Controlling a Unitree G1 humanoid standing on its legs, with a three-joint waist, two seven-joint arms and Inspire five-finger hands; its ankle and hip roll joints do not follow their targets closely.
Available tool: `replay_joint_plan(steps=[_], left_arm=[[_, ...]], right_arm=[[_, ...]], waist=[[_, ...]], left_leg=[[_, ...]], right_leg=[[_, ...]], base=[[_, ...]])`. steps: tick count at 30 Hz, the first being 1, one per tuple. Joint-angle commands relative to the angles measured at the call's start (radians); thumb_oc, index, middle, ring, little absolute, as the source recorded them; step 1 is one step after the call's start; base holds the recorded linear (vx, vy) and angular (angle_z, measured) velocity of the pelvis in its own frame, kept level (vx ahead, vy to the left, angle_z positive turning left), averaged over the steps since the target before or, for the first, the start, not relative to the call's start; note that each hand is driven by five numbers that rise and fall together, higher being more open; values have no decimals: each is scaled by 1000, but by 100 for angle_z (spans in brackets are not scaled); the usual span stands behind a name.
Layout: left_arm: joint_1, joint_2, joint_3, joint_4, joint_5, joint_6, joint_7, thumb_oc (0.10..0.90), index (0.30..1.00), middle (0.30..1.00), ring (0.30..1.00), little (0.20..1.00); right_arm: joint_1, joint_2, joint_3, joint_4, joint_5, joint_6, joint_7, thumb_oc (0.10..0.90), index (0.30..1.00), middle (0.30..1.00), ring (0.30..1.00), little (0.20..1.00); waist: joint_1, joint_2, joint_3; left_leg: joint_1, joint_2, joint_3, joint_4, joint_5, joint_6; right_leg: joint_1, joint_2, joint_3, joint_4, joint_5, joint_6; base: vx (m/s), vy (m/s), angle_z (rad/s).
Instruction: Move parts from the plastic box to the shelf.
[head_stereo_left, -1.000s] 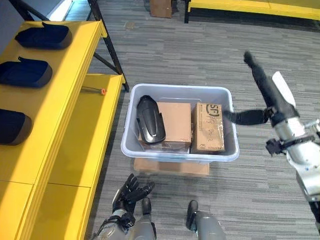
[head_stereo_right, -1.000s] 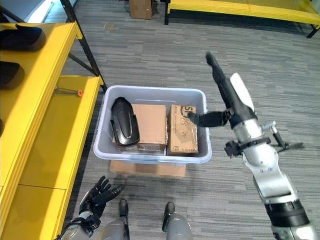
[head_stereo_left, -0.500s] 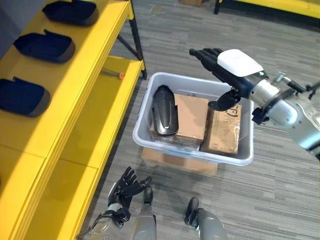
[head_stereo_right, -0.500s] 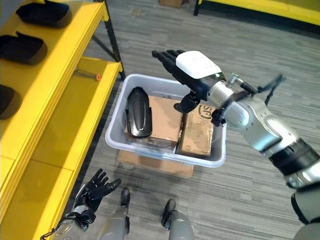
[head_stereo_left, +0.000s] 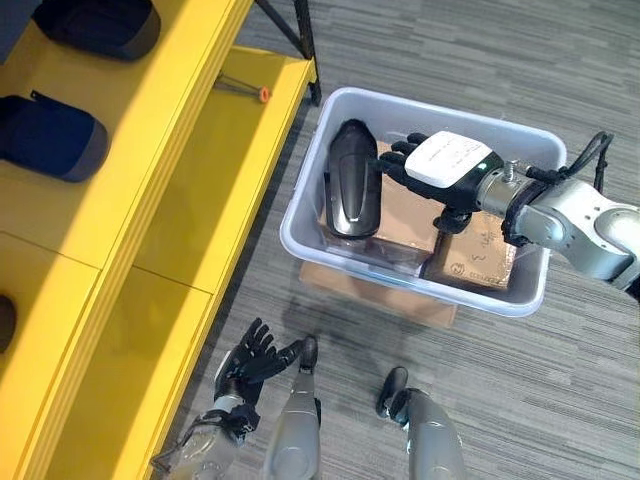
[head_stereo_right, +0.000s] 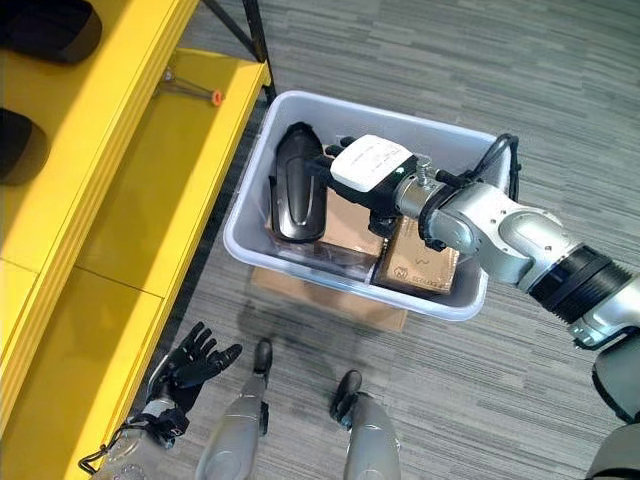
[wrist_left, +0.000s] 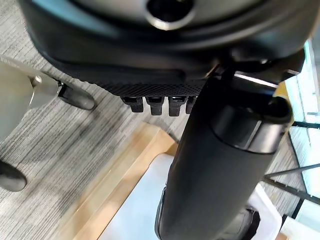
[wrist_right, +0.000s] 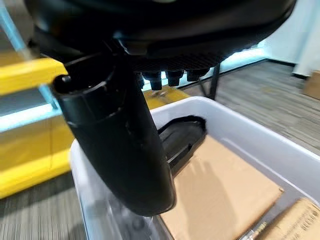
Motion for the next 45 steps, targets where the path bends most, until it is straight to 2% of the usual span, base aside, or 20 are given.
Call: replay_joint_plan(steps=[1, 10, 11, 15, 20, 26, 30, 37, 45], left_arm=[[27, 87, 0, -120, -22, -75, 5, 900, 1000, 1000, 1000, 1000], [26, 98, -7, -147, -26, -77, 19, 900, 1000, 1000, 1000, 1000], [24, 100, -11, -156, -29, -81, 25, 900, 1000, 1000, 1000, 1000], [17, 105, -14, -168, -29, -87, 34, 900, 1000, 1000, 1000, 1000], [22, 134, 0, -182, -30, -93, 39, 900, 1000, 1000, 1000, 1000], [35, 196, 20, -186, -32, -104, 38, 900, 1000, 1000, 1000, 1000], [44, 228, 33, -193, -36, -113, 36, 900, 1000, 1000, 1000, 1000], [48, 262, 35, -223, -46, -129, 33, 900, 1000, 1000, 1000, 1000], [58, 280, 53, -247, -61, -147, 40, 900, 1000, 1000, 1000, 1000]], right_arm=[[-264, -79, 48, -16, -29, -5, -49, 900, 1000, 1000, 1000, 1000], [-405, -100, 175, -4, -133, 3, -78, 900, 1000, 1000, 1000, 1000], [-430, -101, 200, 4, -161, 5, -89, 900, 1000, 1000, 1000, 1000], [-502, -97, 269, 30, -219, 9, -107, 900, 1000, 1000, 1000, 1000], [-518, -97, 271, 55, -276, 6, -116, 900, 1000, 1000, 1000, 1000], [-516, -98, 271, 128, -392, 0, -129, 900, 1000, 1000, 1000, 1000], [-512, -102, 271, 183, -450, 1, -148, 900, 1000, 1000, 1000, 1000], [-515, -95, 271, 268, -535, 15, -184, 900, 1000, 1000, 1000, 1000], [-529, -90, 271, 324, -597, 35, -211, 900, 1000, 1000, 1000, 1000]], waist=[[33, -27, 12], [55, -27, 33], [57, -30, 35], [67, -32, 47], [83, -55, 55], [109, -101, 59], [122, -119, 61], [135, -129, 72], [148, -140, 98]], left_leg=[[74, 114, 32, 8, -32, -53], [39, 117, 0, -5, -17, -57], [43, 116, -11, -12, -30, -63], [30, 112, -24, -14, -29, -63], [10, 112, -40, -30, -15, -70], [-7, 110, -54, -53, 3, -79], [-27, 107, -65, -57, 10, -83], [-54, 97, -70, -51, 7, -77], [-119, 67, -87, 52, -44, -59]], right_leg=[[91, -43, 35, -180, 102, 123], [30, -56, 14, -101, 68, 114], [21, -60, 20, -78, 36, 121], [-3, -69, 13, -42, 18, 116], [-33, -77, 6, -19, 6, 113], [-73, -83, 3, 9, -6, 106], [-111, -90, 6, 25, -8, 105], [-171, -105, 18, 73, -18, 105], [-234, -135, 48, 142, -32, 103]], base=[[9, -88, 27], [21, -49, 13], [94, -63, 13], [25, -45, 23], [-7, -28, 12], [1, -13, 12], [-4, -8, 7], [-3, -1, 9], [-7, 1, 2]])
